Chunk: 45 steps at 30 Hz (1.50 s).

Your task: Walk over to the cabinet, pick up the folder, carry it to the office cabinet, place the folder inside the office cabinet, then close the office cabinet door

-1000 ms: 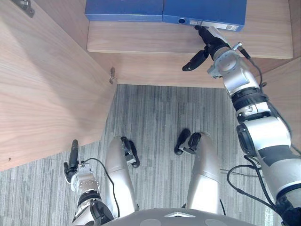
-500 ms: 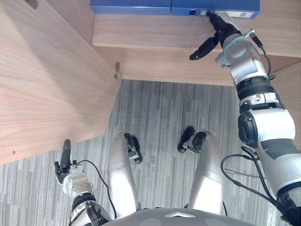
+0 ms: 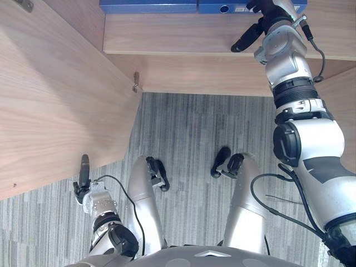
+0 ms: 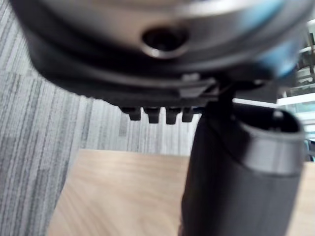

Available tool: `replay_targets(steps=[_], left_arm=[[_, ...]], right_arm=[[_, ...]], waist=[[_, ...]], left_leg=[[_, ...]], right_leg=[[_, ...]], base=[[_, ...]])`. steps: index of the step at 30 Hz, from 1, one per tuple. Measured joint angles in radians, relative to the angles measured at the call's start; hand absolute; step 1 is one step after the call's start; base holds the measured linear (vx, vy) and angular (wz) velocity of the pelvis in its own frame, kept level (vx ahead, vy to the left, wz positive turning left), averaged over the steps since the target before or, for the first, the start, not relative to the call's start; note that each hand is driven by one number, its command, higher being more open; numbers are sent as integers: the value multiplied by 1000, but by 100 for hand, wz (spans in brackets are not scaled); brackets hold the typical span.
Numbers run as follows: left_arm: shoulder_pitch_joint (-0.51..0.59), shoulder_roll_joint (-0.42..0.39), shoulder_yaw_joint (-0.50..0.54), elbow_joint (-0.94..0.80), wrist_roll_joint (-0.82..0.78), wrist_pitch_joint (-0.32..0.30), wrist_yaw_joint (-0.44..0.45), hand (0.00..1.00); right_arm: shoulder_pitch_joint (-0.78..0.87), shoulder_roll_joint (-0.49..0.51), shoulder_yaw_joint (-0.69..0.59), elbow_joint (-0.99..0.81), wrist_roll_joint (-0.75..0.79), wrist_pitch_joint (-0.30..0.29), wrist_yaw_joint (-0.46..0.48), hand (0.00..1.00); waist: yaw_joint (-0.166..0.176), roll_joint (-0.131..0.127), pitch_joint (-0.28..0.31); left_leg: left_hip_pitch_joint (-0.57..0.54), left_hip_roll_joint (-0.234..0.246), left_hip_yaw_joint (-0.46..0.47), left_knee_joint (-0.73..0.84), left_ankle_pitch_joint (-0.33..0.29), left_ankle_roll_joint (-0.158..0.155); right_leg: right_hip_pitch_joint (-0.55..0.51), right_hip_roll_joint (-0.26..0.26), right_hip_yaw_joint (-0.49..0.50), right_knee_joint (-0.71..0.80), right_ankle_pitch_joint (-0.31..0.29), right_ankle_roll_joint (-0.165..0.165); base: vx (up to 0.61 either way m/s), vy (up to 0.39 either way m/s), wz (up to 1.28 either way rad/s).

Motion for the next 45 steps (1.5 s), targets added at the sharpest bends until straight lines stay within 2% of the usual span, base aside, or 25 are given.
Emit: replay_targets(steps=[3, 6, 12, 16, 19, 22, 27, 28, 32, 36, 37, 39, 43, 45], left_arm=[[-12, 1, 1, 0, 0, 0, 4, 100], [-12, 1, 0, 0, 0, 9, -1, 100], [45, 9, -5, 1, 1, 12, -41, 100], [88, 17, -18, 5, 2, 12, -49, 100], [133, 20, -64, 18, 2, 11, -49, 100], [172, 35, -157, 19, 7, 10, -55, 100], [213, 49, -209, 48, 36, 7, -36, 100], [234, 49, -235, 54, 36, 7, -30, 100], [277, 53, -294, 93, 35, -14, -24, 100], [315, 54, -369, 171, 35, -22, -29, 100], [325, 54, -387, 194, 35, -22, -32, 100], [337, 54, -407, 197, 36, -23, -36, 100], [358, 56, -455, 198, 40, -23, -38, 100], [396, 60, -483, 198, 45, -28, -39, 100]], right_arm=[[2, 36, -9, 0, 20, 1, -4, 100], [57, 78, -6, 4, 109, -4, -1, 100], [209, 70, 106, 8, 166, -98, 13, 100], [276, 41, 177, 9, 161, -138, 16, 100], [330, 32, 247, 16, 153, -144, 35, 100], [397, 28, 325, 36, 153, -152, 74, 100], [472, 28, 390, 42, 153, -155, 95, 100], [503, 27, 404, 41, 153, -155, 101, 100], [591, 29, 391, 39, 154, -159, 103, 100], [744, 37, 333, 52, 157, -174, 102, 100], [814, 36, 312, 81, 159, -180, 101, 100], [894, 36, 280, 114, 169, -178, 101, 100], [1012, 46, 196, 126, 204, -169, 85, 100], [1079, 98, 124, 123, 265, -162, 45, 100]], waist=[[-11, 0, 3], [-20, 0, 6], [-22, 0, 6], [-21, -1, 5], [-20, -1, 5], [-19, -4, 3], [-14, -7, 0], [-16, -7, -6], [-3, -19, -66], [2, -22, -131], [-4, -16, -145], [-21, -19, -154], [-32, -25, -176], [-41, -38, -212]], left_leg=[[4, 1, 0, 2, 0, 0], [37, 1, 4, -7, 0, 0], [149, -7, 28, -77, 10, -8], [217, -23, 39, -149, 35, -16], [309, -36, 54, -223, 54, -28], [433, -41, 68, -341, 91, -39], [573, -54, 96, -472, 135, -52], [631, -57, 102, -526, 153, -58], [702, -69, 111, -636, 197, -70], [812, -114, 104, -852, 296, -73], [845, -128, 95, -940, 341, -67], [882, -153, 89, -1032, 387, -53], [919, -201, 102, -1111, 420, -24], [927, -225, 109, -1129, 424, -18]], right_leg=[[2, 3, 3, 1, 1, 1], [31, 5, 4, -4, 1, 1], [130, 8, -2, -57, 0, 13], [198, 9, -16, -106, 7, 11], [284, 14, -28, -159, 13, 5], [412, 34, -58, -257, 30, 5], [541, 60, -76, -363, 55, 10], [596, 67, -88, -403, 61, 11], [669, 85, -114, -486, 80, 14], [793, 112, -162, -669, 150, 27], [852, 135, -190, -783, 208, 33], [920, 157, -215, -917, 282, 46], [1007, 170, -220, -1125, 407, 68], [1055, 176, -218, -1249, 477, 75]], base=[[-17, 6, -2], [-11, 2, -1], [-1, 2, -1], [62, -16, 7], [80, -11, 0], [65, -18, 1], [44, -29, -5], [64, -33, 0], [76, -37, 6], [80, -15, 21], [54, 42, 29], [7, 73, 23], [-35, 145, 2], [-29, 135, -4]])
